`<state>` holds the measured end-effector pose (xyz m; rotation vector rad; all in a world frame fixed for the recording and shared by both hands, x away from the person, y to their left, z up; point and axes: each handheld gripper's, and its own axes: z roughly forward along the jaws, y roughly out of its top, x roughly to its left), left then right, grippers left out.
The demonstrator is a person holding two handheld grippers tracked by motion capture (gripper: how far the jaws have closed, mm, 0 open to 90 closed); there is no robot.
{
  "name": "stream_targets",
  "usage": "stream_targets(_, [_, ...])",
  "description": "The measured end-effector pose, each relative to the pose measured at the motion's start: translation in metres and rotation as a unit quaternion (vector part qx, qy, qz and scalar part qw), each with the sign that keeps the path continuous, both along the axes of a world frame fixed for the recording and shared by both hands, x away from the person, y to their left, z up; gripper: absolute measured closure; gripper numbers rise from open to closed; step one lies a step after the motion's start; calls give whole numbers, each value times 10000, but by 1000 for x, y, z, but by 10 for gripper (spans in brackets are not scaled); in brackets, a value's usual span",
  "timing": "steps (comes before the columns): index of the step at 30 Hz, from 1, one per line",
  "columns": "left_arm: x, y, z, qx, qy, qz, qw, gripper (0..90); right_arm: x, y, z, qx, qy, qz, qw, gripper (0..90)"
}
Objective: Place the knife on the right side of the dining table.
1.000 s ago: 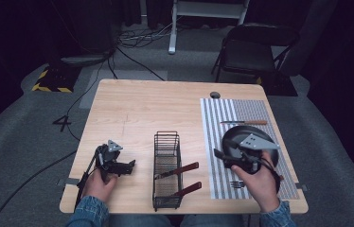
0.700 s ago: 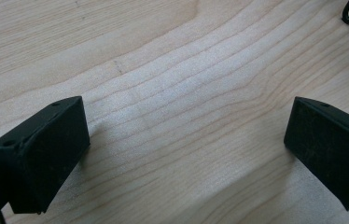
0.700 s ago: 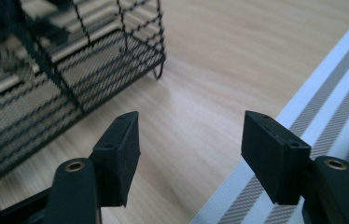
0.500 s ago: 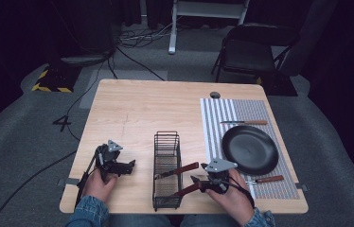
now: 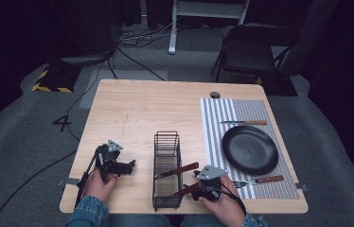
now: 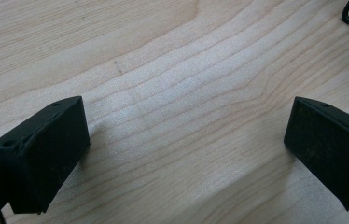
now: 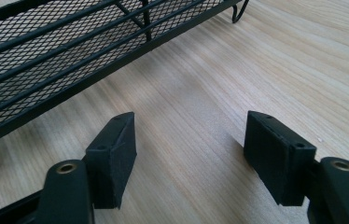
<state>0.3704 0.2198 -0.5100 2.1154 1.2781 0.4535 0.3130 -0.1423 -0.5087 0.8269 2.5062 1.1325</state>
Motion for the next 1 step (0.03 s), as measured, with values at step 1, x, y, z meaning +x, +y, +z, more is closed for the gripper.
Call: stream_targets(1, [0,0,0,0,0,0,10000,3,0,0,0,5,6,6,10000,339])
